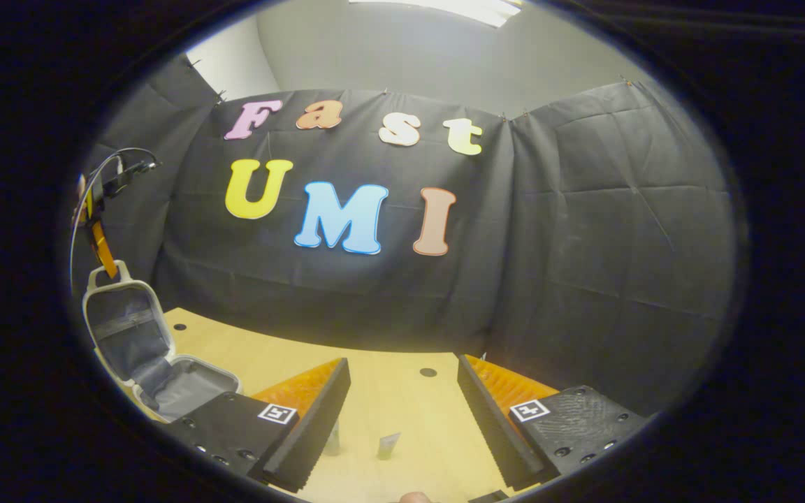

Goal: First open the suitcase, pack the skin care products into it, and then close the suitcase.

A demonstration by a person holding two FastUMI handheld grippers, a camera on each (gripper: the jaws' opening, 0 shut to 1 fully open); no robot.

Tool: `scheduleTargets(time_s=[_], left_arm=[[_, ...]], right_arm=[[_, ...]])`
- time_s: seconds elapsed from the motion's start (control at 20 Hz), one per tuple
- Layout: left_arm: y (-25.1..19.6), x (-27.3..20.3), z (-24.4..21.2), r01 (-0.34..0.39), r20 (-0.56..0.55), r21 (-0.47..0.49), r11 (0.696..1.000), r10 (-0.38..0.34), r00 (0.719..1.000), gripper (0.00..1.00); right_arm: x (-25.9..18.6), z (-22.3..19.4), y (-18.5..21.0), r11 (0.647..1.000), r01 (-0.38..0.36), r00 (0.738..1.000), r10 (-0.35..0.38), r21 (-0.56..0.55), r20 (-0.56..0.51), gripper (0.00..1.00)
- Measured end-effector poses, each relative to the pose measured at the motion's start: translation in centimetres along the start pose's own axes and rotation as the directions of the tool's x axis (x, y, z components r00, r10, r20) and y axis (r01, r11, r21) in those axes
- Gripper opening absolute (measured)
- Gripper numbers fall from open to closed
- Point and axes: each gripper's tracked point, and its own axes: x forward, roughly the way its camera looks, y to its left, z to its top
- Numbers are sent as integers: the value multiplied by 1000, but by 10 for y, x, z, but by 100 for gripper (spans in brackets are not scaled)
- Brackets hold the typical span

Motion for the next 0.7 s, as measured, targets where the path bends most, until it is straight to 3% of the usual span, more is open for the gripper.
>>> scheduleTargets(time_s=[0.2, 0.25, 0.5, 0.7], left_arm=[[125, 58, -21, -223, 14, 79, 972, 223, 975, 13], [149, 71, -31, -242, -5, 70, 968, 243, 970, 12], [222, 139, -78, -230, -109, -33, 973, 225, 968, 12], [242, 186, -115, -252, -151, -35, 967, 245, 958, 12]], right_arm=[[1, 4, 2, 999, 38, 999, -38, -20, -27, 94], [0, 4, 3, 999, 42, 998, -43, -16, -36, 94], [2, -6, -3, 996, 84, 992, -86, -23, -89, 94], [-3, -12, -11, 993, 120, 986, -121, -17, -114, 94]])
